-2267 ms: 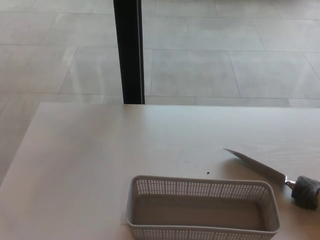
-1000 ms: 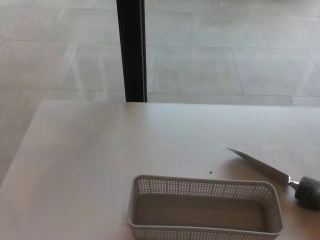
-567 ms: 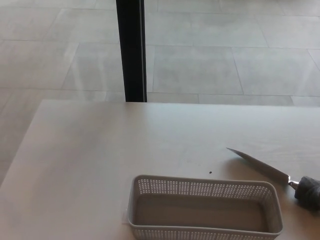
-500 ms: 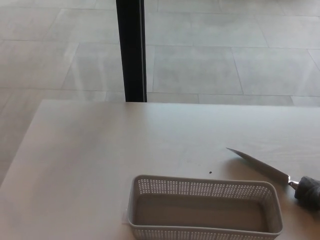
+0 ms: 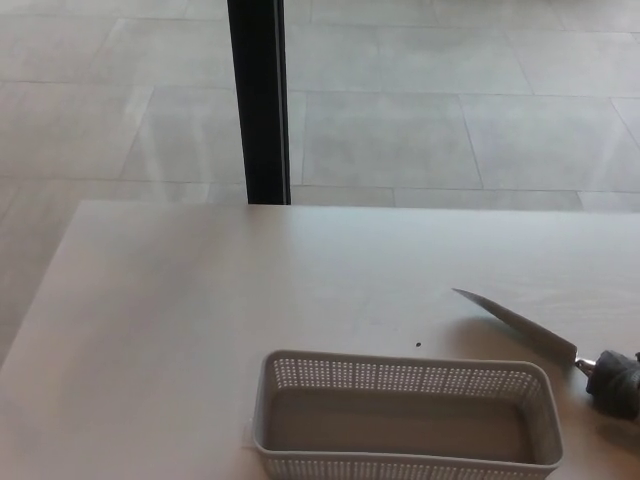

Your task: A garden tool is kept on the righthand side and a container is kept on the lefthand side on a desk infront of the robot. the robot uses its right hand to pick up the garden tool and makes a scooping motion inside the container

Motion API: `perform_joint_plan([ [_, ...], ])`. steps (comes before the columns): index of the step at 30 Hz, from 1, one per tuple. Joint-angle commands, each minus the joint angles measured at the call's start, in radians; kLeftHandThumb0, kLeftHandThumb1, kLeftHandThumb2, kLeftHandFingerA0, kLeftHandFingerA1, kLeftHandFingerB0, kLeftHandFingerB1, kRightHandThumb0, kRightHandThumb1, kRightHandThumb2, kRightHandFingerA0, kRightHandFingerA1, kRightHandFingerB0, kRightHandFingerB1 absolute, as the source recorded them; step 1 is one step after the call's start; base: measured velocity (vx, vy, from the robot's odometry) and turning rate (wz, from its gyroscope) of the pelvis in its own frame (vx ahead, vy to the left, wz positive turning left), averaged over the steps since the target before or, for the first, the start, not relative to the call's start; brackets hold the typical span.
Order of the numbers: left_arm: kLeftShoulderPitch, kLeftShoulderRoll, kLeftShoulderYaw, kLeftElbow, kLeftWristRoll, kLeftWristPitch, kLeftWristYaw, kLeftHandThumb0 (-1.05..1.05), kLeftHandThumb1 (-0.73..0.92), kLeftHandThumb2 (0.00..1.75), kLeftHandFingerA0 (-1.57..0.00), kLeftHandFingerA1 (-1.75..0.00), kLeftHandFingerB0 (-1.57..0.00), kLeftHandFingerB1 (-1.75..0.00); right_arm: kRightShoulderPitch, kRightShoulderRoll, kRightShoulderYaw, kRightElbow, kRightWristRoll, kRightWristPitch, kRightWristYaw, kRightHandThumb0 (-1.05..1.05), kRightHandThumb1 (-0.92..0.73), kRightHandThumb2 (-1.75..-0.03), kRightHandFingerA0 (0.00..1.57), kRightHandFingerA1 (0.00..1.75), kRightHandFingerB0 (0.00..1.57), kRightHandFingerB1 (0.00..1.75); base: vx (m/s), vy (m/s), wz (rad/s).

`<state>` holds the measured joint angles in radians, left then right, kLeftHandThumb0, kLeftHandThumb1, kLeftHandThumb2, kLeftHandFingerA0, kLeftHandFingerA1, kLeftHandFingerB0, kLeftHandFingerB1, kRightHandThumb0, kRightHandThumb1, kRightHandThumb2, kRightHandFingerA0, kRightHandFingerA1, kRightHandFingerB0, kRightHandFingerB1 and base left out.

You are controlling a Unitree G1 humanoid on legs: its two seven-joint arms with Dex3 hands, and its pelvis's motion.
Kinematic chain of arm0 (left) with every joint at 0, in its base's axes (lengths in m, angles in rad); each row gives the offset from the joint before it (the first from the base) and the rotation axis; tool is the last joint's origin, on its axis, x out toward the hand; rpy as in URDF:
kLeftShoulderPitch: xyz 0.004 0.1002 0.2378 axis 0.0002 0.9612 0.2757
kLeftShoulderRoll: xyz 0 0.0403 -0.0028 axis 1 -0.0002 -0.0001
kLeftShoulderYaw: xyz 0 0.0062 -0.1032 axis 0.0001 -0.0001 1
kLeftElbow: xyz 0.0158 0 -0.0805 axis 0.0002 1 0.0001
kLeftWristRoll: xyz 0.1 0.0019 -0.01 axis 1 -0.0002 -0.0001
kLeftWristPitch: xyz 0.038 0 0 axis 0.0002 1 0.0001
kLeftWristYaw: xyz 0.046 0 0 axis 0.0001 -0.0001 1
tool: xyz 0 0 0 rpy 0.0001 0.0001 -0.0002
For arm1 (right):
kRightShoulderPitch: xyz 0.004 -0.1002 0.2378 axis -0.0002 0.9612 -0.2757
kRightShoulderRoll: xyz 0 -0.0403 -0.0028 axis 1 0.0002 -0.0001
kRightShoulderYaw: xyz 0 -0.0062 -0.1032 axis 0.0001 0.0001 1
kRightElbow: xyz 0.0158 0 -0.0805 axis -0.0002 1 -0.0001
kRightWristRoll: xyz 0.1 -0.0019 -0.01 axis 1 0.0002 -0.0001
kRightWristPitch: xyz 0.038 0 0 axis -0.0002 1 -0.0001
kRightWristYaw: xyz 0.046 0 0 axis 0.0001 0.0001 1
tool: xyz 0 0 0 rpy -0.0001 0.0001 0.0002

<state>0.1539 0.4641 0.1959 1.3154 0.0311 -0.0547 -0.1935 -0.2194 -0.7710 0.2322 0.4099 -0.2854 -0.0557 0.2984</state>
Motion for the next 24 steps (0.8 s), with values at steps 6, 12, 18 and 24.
perform_joint_plan([
  [6,0.004,0.009,-0.003,0.001,-0.001,-0.012,0.004,-0.52,-0.05,1.18,-0.94,-1.05,-0.82,-0.96,-0.036,0.086,-0.005,0.129,-0.062,0.031,-0.057,-0.74,-0.77,-0.64,0.16,0.49,0.17,0.28,0.00,0.000,0.00],
  [12,-0.004,0.013,0.010,0.004,-0.015,0.003,-0.014,-0.47,-0.09,1.15,-0.92,-1.03,-0.82,-0.95,-0.026,0.130,0.023,0.171,-0.113,0.003,-0.125,-0.66,-0.57,-0.90,0.26,0.62,0.12,0.42,0.00,0.000,0.00],
  [18,-0.005,0.016,-0.002,-0.002,0.001,-0.001,-0.007,-0.45,-0.09,1.25,-0.88,-1.05,-0.79,-0.95,-0.037,0.127,0.147,0.176,-0.240,0.048,-0.118,-0.68,-0.73,-0.63,0.44,0.90,0.06,0.30,0.00,0.000,0.00],
  [24,-0.007,0.018,-0.004,-0.005,-0.002,0.000,-0.023,-0.54,-0.04,1.10,-0.91,-1.02,-0.83,-0.93,-0.021,0.131,0.266,0.107,-0.336,0.176,-0.037,-0.78,-0.56,-0.92,0.25,0.68,0.02,0.28,0.00,0.000,0.00],
])
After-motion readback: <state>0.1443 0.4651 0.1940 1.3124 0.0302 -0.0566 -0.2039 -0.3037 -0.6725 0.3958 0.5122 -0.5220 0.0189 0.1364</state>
